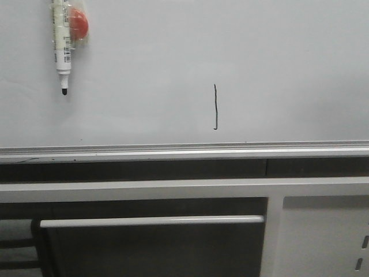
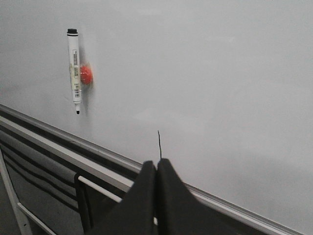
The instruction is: Write number 1 on whiteboard
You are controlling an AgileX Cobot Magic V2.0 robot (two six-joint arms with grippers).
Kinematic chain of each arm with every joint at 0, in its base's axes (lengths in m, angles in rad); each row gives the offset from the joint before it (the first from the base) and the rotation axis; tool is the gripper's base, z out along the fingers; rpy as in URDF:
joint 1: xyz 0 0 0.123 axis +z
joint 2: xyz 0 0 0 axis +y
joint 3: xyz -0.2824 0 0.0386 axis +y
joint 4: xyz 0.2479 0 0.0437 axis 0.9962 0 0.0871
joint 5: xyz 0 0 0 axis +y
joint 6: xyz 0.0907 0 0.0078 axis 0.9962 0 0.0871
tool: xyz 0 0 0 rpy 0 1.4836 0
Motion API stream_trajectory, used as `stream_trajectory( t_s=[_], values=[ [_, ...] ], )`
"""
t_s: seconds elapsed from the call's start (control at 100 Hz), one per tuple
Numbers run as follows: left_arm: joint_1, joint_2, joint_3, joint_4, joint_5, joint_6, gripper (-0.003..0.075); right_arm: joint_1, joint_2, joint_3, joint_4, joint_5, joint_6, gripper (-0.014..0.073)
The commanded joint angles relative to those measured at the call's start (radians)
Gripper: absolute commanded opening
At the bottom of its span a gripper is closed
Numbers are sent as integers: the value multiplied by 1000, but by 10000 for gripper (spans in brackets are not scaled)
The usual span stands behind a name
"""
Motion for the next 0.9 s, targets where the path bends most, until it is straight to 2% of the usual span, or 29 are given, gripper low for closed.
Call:
stream_trajectory(
  t_s=[0.0,0.89],
  values=[
    [-8,1,-28,1,-48,-3,-20,0,9,-24,23,-51,-2,-50],
    [-5,3,-26,-54,-200,-5,-20,0,9,-24,23,-51,-2,-50]
  ],
)
